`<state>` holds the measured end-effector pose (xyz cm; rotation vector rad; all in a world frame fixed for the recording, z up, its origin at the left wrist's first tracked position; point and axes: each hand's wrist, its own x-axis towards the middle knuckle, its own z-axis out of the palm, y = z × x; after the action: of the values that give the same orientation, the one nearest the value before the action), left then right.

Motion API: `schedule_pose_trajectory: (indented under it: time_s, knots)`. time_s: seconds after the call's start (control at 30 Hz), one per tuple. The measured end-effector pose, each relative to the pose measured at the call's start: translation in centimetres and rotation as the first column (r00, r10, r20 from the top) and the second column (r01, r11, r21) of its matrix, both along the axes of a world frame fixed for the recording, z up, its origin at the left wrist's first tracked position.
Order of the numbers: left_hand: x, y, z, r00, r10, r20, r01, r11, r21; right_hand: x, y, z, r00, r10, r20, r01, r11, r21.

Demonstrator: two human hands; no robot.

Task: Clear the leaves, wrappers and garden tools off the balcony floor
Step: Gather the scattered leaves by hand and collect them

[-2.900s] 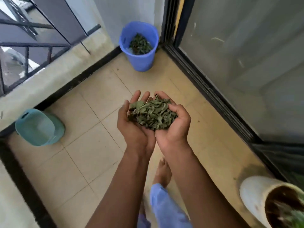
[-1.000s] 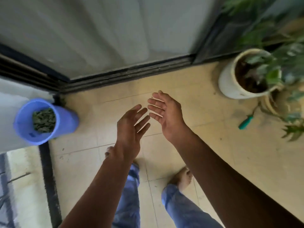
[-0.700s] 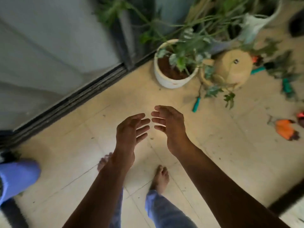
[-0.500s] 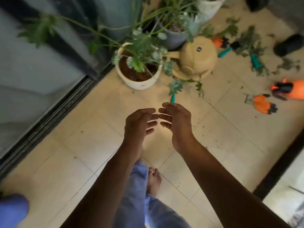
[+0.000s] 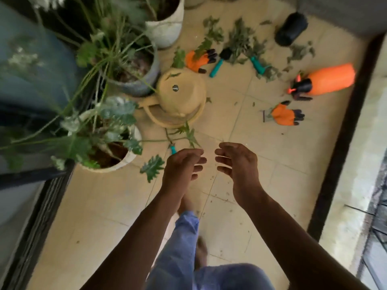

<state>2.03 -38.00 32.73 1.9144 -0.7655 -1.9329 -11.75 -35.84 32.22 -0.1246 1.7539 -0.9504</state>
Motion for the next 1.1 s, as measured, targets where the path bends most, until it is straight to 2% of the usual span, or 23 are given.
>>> schedule_pose_trajectory:
  time_s: [0.17,0.3,0.57,0.8,0.93,1.1]
  knots:
    - [-7.0,-5.4,-1.9,0.994,-0.109,0.017,0.108,0.993,0.038,-7.8,-4.6,-2.8,0.995,-0.099,-0.019,0.099,0.995,-0.025]
    - [-13.1,-9.0,-4.0,0.988,-0.152,0.024,0.149,0.984,0.098,-14.2,-7.2,-6.2,0.987,-0.159,-0.04,0.16,0.986,0.038]
    - [-24.4,-15.8,-4.2,0.992,-0.103,0.079,0.088,0.981,0.175,-26.9,-13.9,-8.2,0.996,-0.082,0.031,0.078,0.992,0.097]
    - [-33.0,-24.7,-4.7,0.998,-0.052,0.028,0.045,0.977,0.207,-34.2,-22.6,-10.7,0.982,0.063,-0.175,-0.046,0.994,0.099]
    - [-35.4,-29.9,-6.8,1.0,-0.008,0.021,0.003,0.966,0.258,-35.5,-27.2,-12.9,0.92,0.222,-0.323,-0.205,0.975,0.085]
    - [-37.2,-36.3,-10.0,0.996,0.088,0.029,-0.093,0.938,0.334,-36.3,-32.4,-14.7,0.839,0.405,-0.364,-0.389,0.914,0.119]
